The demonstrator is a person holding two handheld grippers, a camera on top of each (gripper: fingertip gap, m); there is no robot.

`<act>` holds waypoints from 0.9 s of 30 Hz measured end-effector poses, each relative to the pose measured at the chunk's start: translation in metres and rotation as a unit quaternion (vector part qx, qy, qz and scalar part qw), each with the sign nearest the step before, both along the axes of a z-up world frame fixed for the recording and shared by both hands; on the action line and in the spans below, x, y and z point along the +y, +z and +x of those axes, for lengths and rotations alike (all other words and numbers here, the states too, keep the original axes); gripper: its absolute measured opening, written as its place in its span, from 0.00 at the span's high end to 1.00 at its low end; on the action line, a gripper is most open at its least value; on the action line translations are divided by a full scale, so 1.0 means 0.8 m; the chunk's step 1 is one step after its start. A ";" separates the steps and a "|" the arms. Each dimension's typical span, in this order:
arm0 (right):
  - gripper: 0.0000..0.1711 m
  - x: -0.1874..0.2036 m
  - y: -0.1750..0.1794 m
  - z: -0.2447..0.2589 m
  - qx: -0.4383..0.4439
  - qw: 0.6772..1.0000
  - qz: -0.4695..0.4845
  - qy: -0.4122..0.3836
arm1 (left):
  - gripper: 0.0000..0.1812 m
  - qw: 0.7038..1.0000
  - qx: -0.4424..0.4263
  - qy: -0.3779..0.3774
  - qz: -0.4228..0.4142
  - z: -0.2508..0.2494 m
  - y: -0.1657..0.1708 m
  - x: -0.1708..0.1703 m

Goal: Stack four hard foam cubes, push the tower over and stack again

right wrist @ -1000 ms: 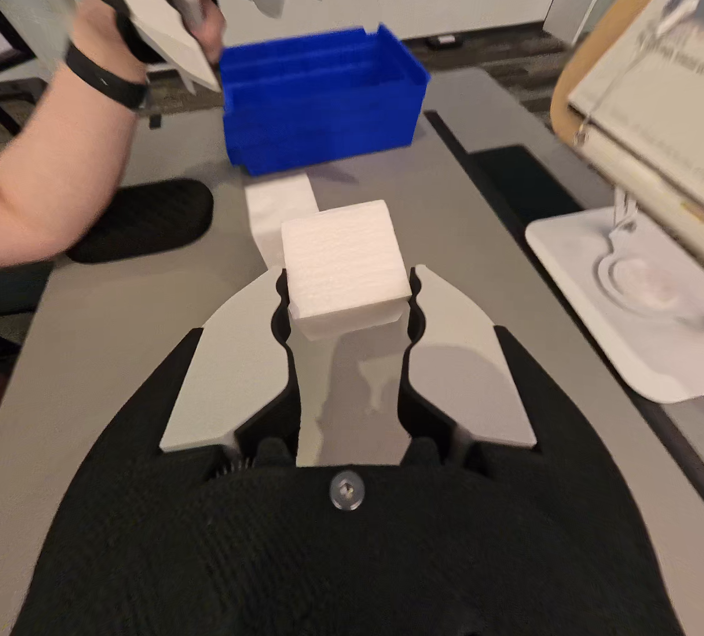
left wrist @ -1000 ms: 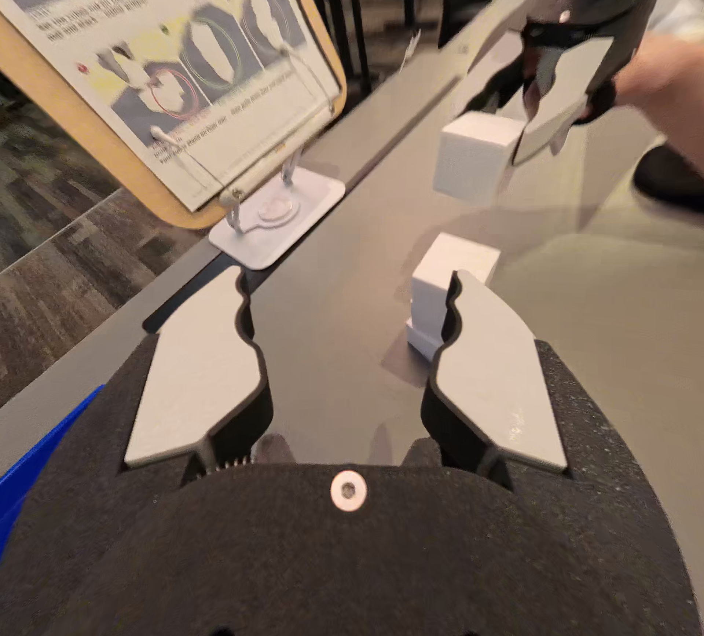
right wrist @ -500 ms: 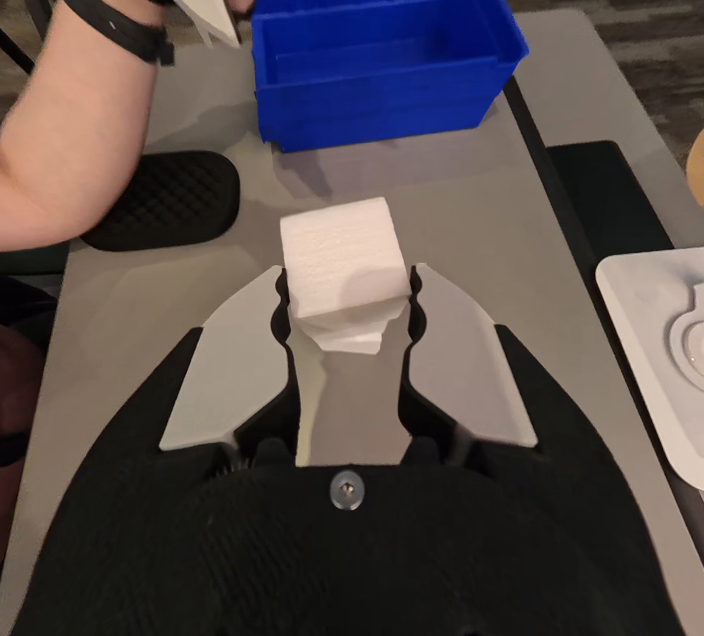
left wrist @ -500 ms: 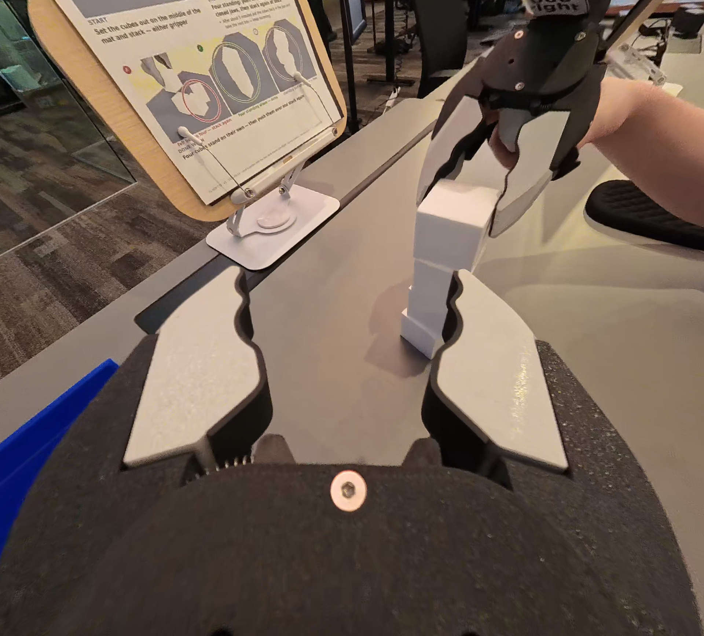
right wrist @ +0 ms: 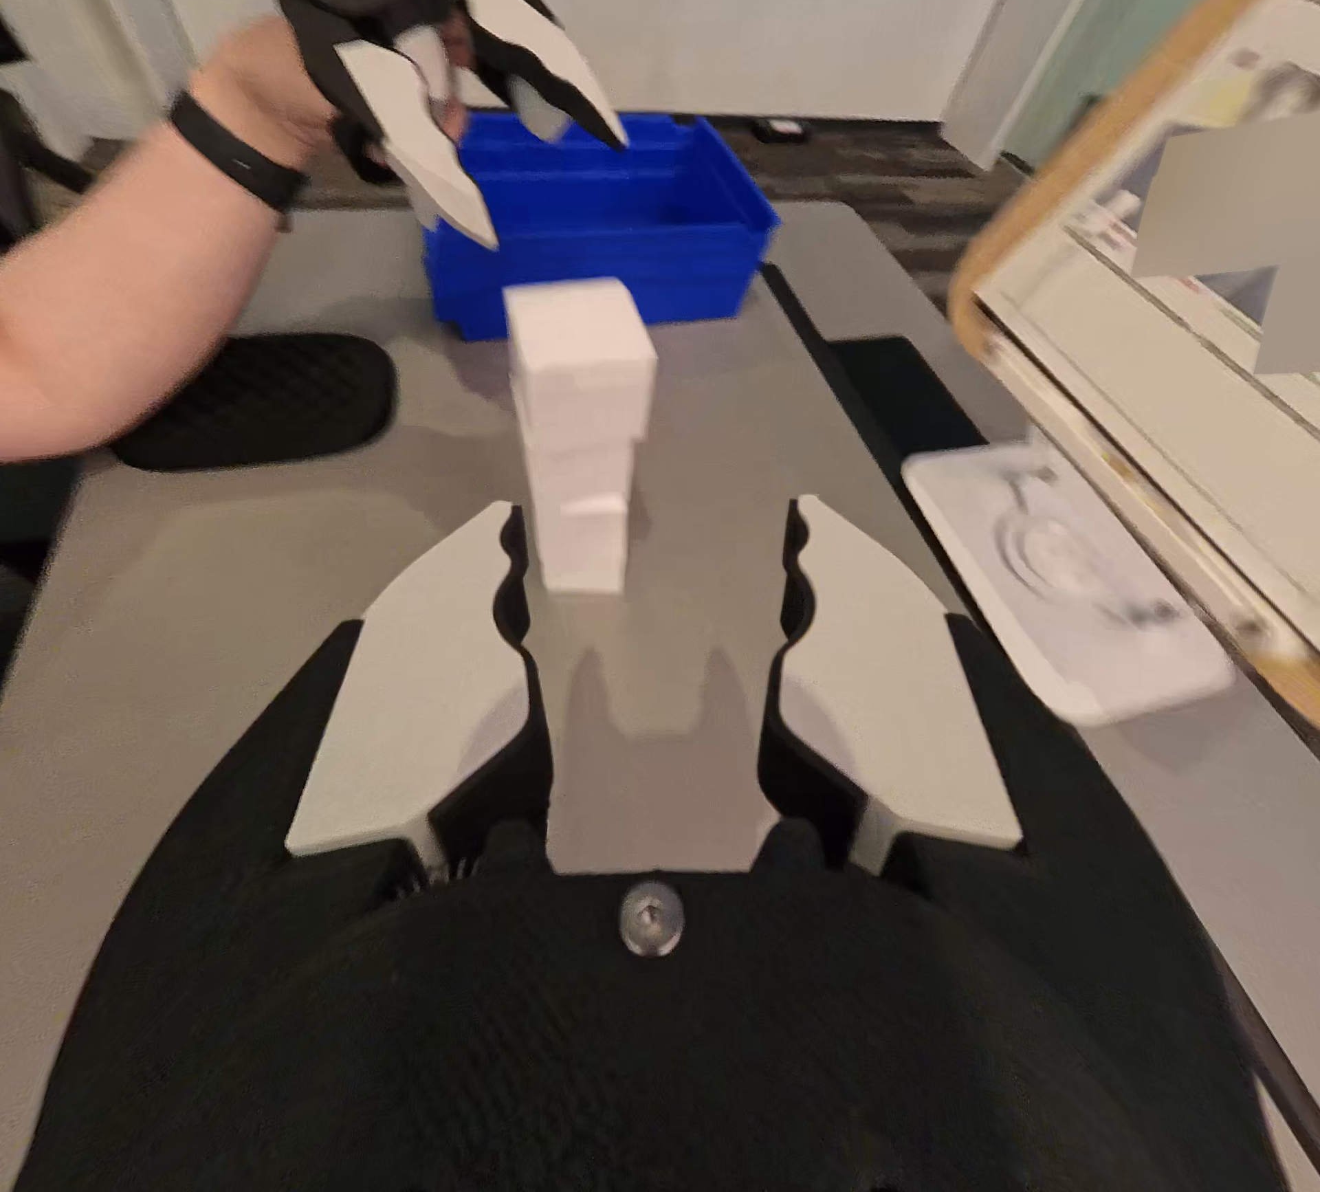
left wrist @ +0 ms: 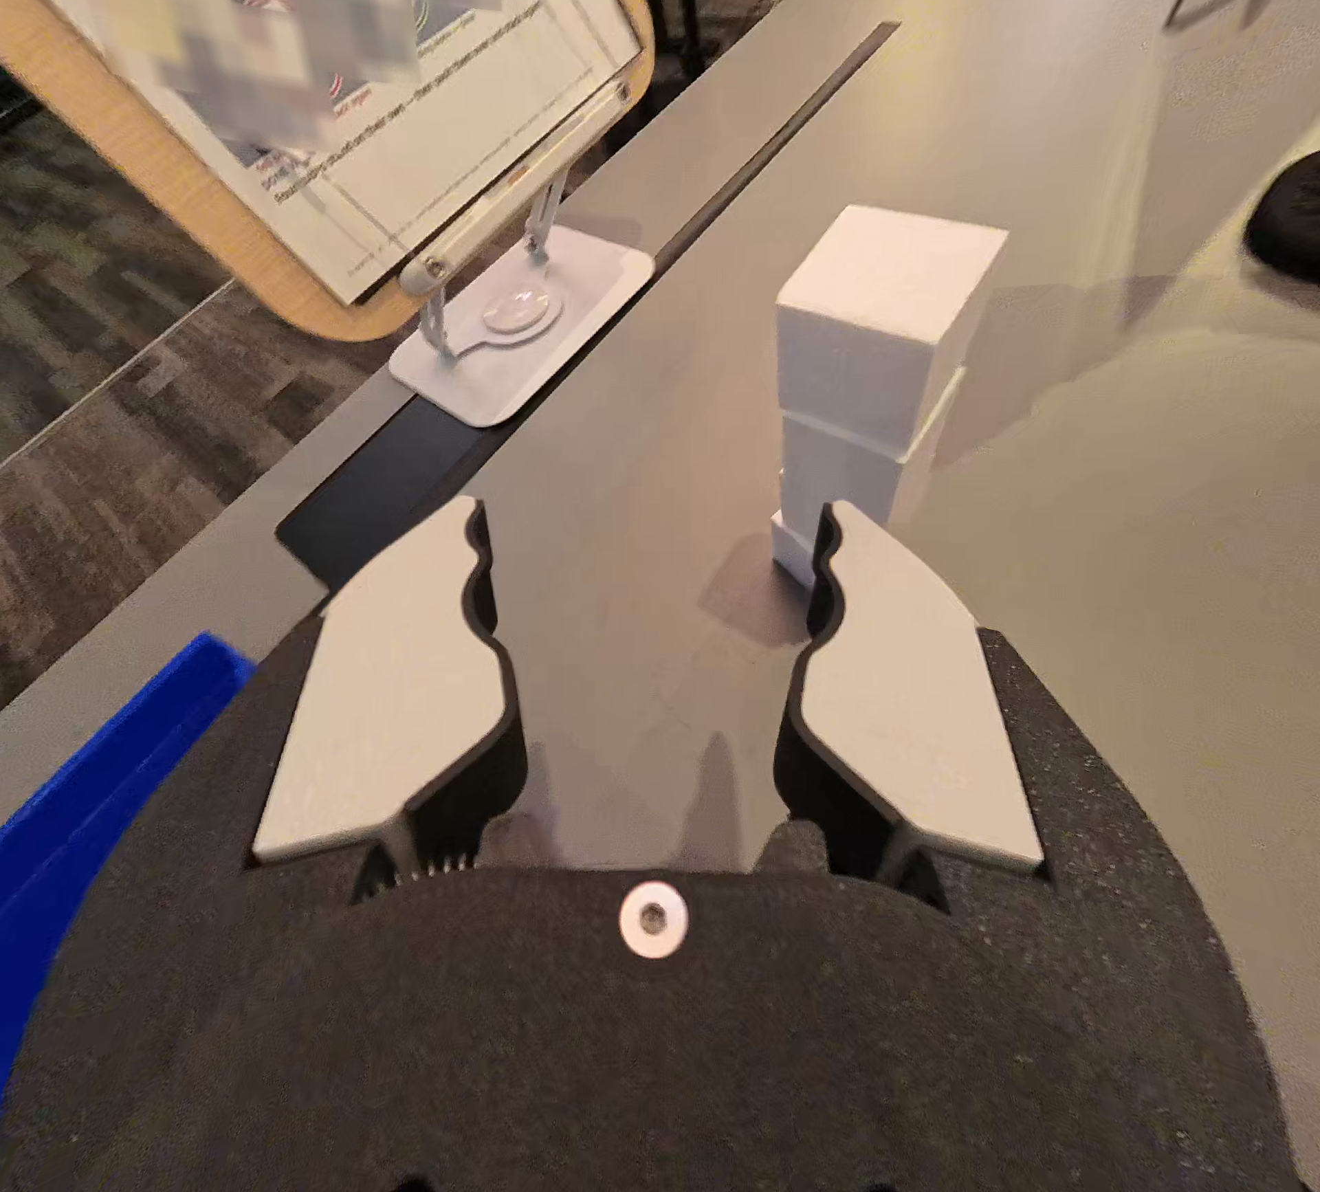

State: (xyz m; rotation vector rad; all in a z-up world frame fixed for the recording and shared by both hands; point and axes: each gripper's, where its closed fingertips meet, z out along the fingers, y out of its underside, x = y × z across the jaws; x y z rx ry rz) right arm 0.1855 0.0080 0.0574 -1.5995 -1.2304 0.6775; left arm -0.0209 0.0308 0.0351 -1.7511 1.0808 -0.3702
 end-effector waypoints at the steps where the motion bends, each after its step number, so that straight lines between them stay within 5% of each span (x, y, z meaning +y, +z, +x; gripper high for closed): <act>1: 0.59 0.009 -0.008 0.029 -0.013 1.000 0.000 -0.029 | 0.53 1.000 0.008 0.020 -0.004 -0.004 -0.007 0.003; 4: 0.62 0.036 -0.030 0.116 -0.040 0.993 -0.003 -0.112 | 0.70 0.996 0.025 0.080 -0.015 -0.015 -0.037 0.011; 6: 0.64 0.050 -0.038 0.165 -0.038 0.986 -0.017 -0.162 | 1.00 0.990 0.017 0.135 -0.033 -0.016 -0.062 0.017; 11: 0.74 0.061 -0.048 0.251 -0.020 0.968 0.006 -0.251 | 1.00 0.958 0.048 0.243 -0.143 -0.005 -0.136 0.005; 16: 0.75 0.078 -0.090 0.284 -0.013 0.959 -0.048 -0.280 | 1.00 0.924 -0.018 0.293 -0.243 0.025 -0.155 0.010; 27: 0.75 0.085 -0.159 0.280 -0.154 0.944 -0.081 -0.280 | 1.00 0.935 0.118 0.300 -0.150 0.108 -0.132 0.023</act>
